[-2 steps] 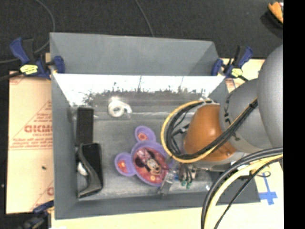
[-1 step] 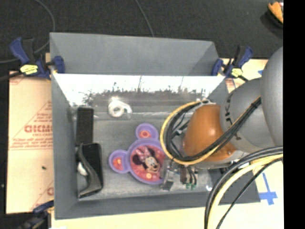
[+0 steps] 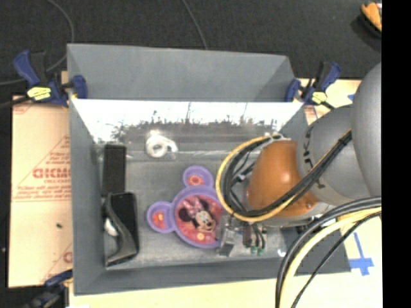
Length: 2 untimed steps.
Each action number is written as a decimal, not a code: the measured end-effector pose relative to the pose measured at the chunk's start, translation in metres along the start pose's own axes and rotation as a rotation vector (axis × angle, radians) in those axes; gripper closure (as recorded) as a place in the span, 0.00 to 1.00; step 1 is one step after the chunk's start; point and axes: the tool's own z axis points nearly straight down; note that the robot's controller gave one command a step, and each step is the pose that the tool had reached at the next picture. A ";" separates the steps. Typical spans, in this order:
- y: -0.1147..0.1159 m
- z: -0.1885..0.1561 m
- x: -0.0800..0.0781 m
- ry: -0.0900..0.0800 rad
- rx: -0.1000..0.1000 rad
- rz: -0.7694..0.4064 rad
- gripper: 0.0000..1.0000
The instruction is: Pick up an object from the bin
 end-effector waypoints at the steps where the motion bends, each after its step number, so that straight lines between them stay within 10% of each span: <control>1: 0.000 -0.010 0.002 0.005 0.001 -0.001 1.00; 2: -0.001 -0.031 0.000 0.000 0.000 -0.001 1.00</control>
Offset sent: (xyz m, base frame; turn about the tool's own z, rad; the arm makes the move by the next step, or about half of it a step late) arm 0.0000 0.0000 0.0494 0.0000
